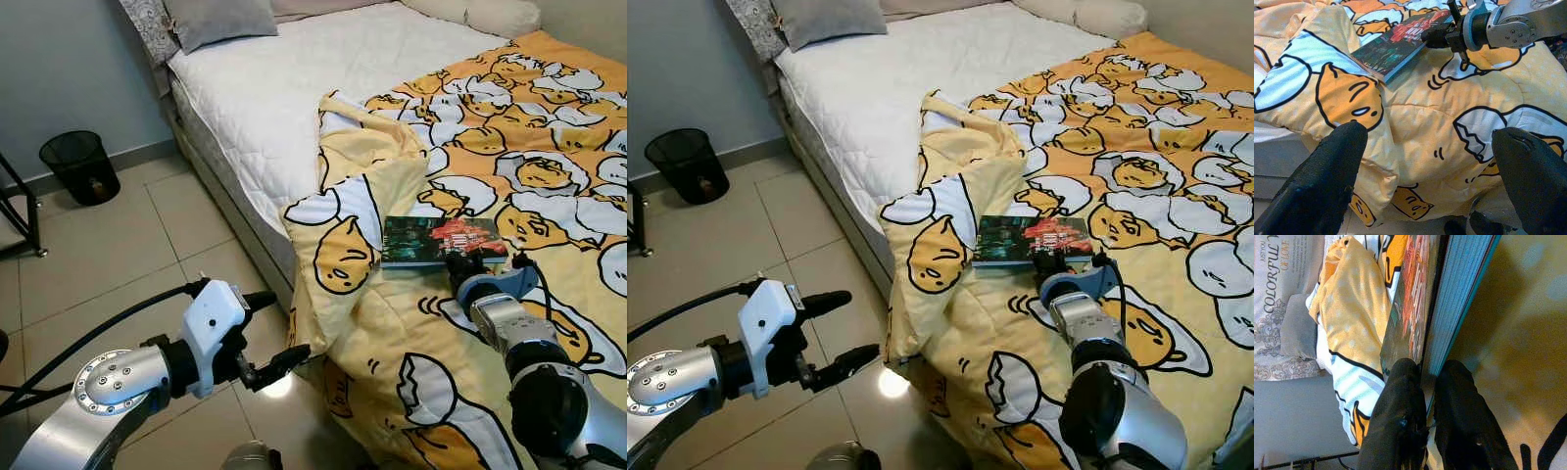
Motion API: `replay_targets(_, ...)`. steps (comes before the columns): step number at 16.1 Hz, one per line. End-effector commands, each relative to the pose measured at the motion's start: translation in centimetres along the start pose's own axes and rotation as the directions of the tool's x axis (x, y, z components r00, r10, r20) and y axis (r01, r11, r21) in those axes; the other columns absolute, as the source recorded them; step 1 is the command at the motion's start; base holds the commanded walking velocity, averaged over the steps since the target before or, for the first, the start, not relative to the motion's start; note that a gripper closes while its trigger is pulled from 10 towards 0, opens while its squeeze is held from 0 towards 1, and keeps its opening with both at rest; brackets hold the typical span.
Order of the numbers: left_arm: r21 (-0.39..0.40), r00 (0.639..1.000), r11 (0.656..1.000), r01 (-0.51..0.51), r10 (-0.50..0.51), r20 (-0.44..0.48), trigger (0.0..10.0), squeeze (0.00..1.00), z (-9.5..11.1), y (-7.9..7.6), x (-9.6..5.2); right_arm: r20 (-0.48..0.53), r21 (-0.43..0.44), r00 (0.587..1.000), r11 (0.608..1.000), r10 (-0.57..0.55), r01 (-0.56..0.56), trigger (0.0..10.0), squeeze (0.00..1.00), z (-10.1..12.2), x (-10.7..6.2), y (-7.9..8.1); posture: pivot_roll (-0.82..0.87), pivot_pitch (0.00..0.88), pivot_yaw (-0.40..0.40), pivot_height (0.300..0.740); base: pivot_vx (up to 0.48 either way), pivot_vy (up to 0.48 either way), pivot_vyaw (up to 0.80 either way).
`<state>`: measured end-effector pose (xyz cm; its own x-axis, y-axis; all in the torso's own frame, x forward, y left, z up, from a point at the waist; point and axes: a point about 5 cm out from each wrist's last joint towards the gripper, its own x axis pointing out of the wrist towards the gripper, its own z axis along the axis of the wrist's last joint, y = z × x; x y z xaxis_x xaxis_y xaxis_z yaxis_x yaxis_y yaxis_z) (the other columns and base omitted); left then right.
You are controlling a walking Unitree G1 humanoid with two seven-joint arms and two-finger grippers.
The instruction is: Clean up the room
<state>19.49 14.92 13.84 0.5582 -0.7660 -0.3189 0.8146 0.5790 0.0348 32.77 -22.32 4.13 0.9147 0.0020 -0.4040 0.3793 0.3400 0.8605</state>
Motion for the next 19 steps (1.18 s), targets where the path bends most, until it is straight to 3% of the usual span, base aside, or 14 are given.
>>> replay_targets(1,0.019,0.999,0.999,0.035,-0.035,-0.014,10.0,1.0,-0.2,-0.1,0.3,-0.02,-0.039,0.994,0.994,-0.106,0.105,10.0,0.0,-0.6,-0.7,-2.1,0.06,0.0,0.015,0.74,0.0,0.0,0.0)
replay_targets(2,0.025,0.997,0.997,0.068,-0.067,-0.036,10.0,1.0,-0.4,-0.3,0.4,-0.027,-0.111,0.964,0.959,-0.265,0.261,10.0,0.0,-2.7,-1.3,-4.8,0.06,0.0,0.015,0.74,0.0,0.0,0.0)
replay_targets(3,0.026,0.997,0.997,0.074,-0.073,-0.04,10.0,1.0,-0.5,-0.4,0.5,-0.024,-0.128,0.956,0.949,-0.294,0.289,10.0,0.0,-3.1,-1.5,-5.3,0.06,0.0,0.015,0.74,0.0,0.0,0.0)
replay_targets(9,0.024,0.995,0.996,0.091,-0.089,-0.053,10.0,1.0,-0.7,-0.5,0.5,-0.021,-0.124,0.945,0.938,-0.328,0.323,10.0,0.0,-3.4,-1.8,-5.9,0.06,0.0,0.012,0.74,0.0,0.0,0.0)
replay_targets(12,0.034,0.986,0.992,0.125,-0.12,-0.115,10.0,1.0,-1.7,-0.8,0.6,-0.009,-0.106,0.945,0.94,-0.328,0.325,10.0,0.0,-3.5,-1.6,-5.6,0.06,0.007,0.012,0.74,0.0,0.0,0.0)
replay_targets(14,-0.005,0.99,0.995,0.102,-0.102,-0.094,10.0,1.0,-1.9,-0.8,1.2,0.002,-0.094,0.948,0.944,-0.318,0.317,10.0,0.0,-3.7,-1.3,-5.1,0.06,0.011,0.009,0.74,0.0,0.0,0.0)
replay_targets(15,-0.037,0.991,0.994,0.098,-0.101,-0.082,10.0,1.0,-2.0,-0.9,1.4,0.005,-0.097,0.95,0.946,-0.312,0.311,10.0,0.29,-3.8,-1.1,-4.7,0.06,0.011,0.009,0.74,0.0,0.0,0.0)
replay_targets(17,-0.075,0.991,0.993,0.091,-0.098,-0.095,10.0,1.0,-2.7,-1.1,1.7,0.008,-0.1,0.956,0.951,-0.292,0.291,10.0,0.34,-4.0,-0.8,-4.0,0.06,0.017,0.005,0.74,0.0,0.0,0.0)
replay_targets(18,-0.063,0.989,0.995,0.079,-0.086,-0.121,10.0,1.0,-3.3,-1.1,1.7,0.009,-0.101,0.959,0.954,-0.282,0.281,10.0,0.58,-4.1,-0.7,-3.7,0.06,0.019,0.004,0.74,0.0,0.0,0.0)
replay_targets(19,-0.047,0.988,0.997,0.067,-0.073,-0.138,10.0,1.0,-3.7,-1.0,1.7,0.01,-0.1,0.961,0.956,-0.276,0.276,10.0,0.96,-4.1,-0.6,-3.4,0.06,0.021,0.003,0.74,0.0,0.0,0.0)
